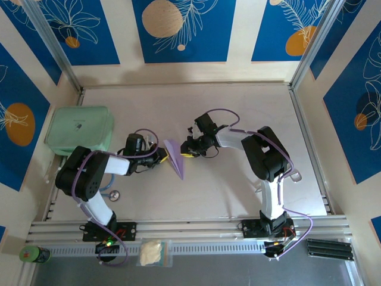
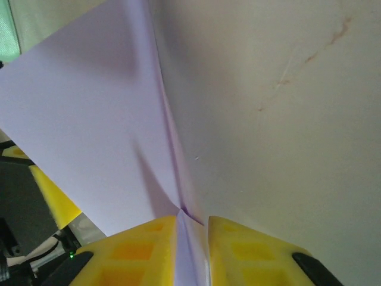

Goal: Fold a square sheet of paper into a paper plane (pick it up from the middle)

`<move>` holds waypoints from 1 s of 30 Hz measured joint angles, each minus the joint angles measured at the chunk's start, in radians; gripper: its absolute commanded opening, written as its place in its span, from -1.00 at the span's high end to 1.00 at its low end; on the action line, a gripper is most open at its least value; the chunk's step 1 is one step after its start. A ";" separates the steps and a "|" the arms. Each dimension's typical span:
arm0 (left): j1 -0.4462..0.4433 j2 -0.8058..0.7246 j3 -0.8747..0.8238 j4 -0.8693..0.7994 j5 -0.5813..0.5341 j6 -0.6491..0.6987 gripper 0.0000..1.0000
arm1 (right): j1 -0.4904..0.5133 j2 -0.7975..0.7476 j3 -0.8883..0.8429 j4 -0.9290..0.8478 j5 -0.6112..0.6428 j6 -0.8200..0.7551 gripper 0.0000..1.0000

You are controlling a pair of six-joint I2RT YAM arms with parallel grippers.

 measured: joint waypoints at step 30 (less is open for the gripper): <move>0.000 -0.102 -0.011 -0.102 -0.103 0.020 0.97 | -0.057 -0.018 -0.021 0.002 0.062 0.004 0.97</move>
